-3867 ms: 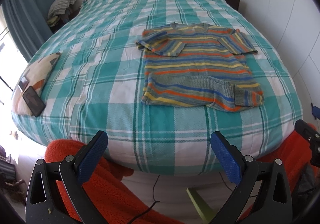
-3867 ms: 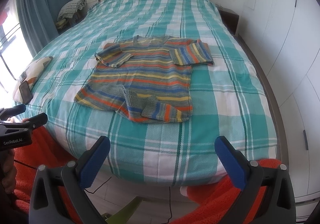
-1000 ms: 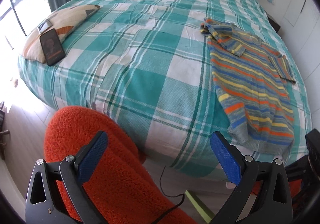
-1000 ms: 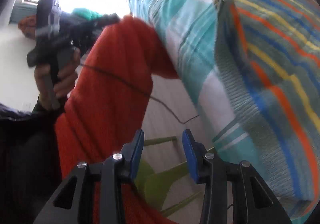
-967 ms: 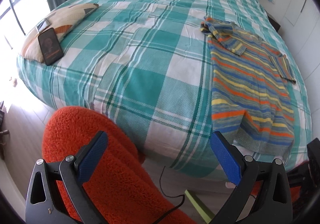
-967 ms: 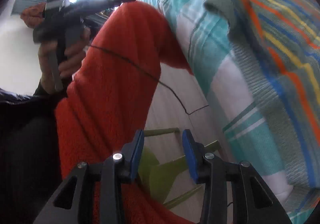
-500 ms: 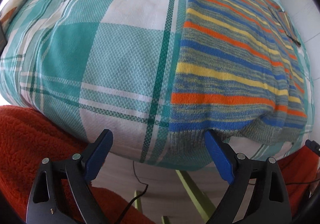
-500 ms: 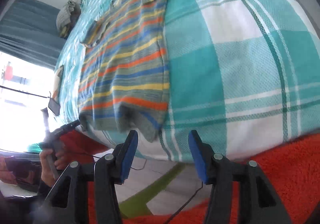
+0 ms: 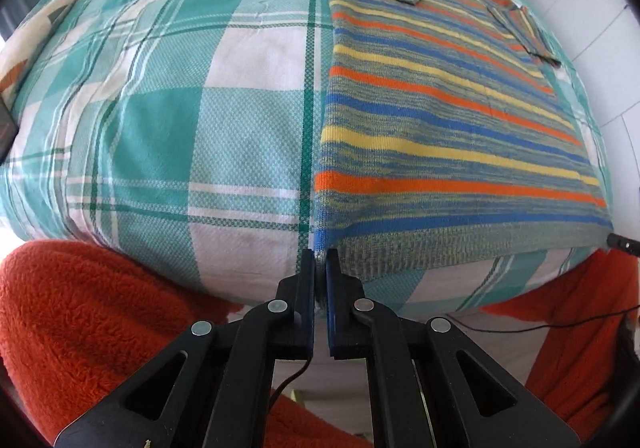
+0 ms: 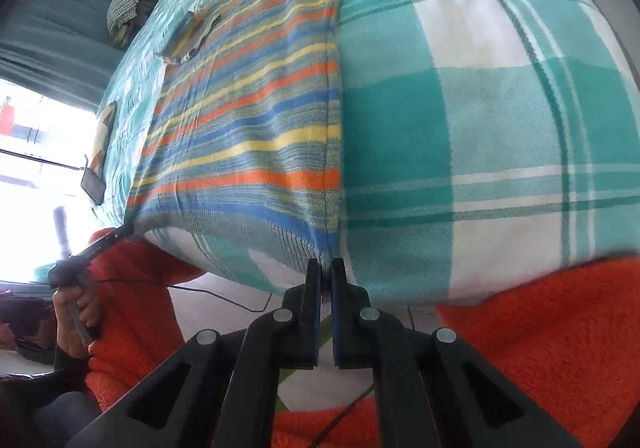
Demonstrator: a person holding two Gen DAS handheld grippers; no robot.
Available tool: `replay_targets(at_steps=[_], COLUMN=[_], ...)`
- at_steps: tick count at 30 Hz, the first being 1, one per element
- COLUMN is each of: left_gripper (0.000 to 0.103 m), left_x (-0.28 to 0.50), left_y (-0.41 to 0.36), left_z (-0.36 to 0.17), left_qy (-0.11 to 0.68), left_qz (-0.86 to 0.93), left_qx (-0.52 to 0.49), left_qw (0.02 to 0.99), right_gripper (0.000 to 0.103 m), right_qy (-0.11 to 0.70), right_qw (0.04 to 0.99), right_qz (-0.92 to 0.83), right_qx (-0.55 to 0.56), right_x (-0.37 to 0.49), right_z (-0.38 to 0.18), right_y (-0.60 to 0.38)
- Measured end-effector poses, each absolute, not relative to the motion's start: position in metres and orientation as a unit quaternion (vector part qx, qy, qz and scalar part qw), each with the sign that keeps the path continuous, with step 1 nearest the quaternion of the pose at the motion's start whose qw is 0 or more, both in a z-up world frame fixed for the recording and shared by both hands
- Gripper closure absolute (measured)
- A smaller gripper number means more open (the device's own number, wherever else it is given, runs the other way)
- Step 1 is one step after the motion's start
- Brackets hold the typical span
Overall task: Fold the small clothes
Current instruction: 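Lift the hem with both tools and fold it over toward the collar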
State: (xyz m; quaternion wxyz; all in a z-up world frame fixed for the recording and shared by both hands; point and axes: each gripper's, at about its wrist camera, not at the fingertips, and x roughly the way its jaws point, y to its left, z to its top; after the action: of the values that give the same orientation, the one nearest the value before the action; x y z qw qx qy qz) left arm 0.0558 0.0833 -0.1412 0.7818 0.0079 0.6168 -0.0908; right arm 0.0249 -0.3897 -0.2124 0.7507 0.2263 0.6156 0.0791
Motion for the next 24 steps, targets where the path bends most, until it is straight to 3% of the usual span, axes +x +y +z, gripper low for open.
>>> replay_targets(at_steps=[10,19,24], left_gripper=[0.102,0.102,0.095], left_x=[0.069,0.074,0.072], left_y=[0.074,0.063,0.081], left_z=[-0.182,-0.198,-0.195], left_qy=[0.647,0.649,0.652], left_qz=[-0.037,-0.033,-0.037], left_qx=[0.035,0.018,-0.044], left_qw=[0.761,0.76,0.756], right_gripper=[0.099,0.099,0.097], right_qy=[0.655,0.65,0.643], right_qw=[0.728,0.731,0.734], right_qz=[0.038,0.024,0.024], right_qx=[0.202,0.206,0.218], right_x=[0.039,0.043,0.04], right_z=[-0.261,-0.265,-0.264], right_y=[-0.394,-0.39,-0.394])
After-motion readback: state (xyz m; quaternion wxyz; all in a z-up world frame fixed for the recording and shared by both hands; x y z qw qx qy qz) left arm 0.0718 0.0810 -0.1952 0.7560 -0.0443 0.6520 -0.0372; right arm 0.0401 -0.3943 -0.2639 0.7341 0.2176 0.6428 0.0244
